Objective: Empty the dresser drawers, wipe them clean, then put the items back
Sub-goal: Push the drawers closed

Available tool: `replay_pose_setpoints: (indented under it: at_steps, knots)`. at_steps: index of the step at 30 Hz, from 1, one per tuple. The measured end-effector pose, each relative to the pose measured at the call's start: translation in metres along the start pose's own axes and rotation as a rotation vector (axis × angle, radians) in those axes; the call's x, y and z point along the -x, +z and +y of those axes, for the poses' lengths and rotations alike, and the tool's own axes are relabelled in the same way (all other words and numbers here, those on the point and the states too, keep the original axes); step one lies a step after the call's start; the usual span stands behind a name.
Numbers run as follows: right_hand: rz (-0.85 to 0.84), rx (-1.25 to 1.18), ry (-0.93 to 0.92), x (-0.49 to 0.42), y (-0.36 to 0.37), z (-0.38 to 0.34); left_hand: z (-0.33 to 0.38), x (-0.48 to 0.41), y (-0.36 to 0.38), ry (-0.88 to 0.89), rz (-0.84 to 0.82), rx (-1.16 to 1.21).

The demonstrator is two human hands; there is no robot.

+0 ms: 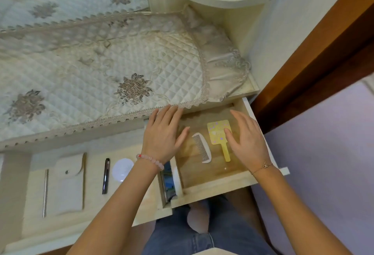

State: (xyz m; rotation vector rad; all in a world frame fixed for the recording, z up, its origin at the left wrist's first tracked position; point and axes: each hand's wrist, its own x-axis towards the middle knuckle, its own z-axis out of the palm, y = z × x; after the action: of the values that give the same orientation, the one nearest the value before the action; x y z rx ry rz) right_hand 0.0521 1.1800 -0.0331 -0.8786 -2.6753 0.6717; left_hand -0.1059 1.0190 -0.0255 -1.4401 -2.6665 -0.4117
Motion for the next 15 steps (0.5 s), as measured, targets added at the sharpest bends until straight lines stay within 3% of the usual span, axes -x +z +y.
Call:
replay_pose_setpoints:
  at_steps: [15]
  knots:
    - [0.227,0.034,0.329,0.076,0.033,-0.045,-0.035,-0.001,0.013,0.315,-0.157,0.050]
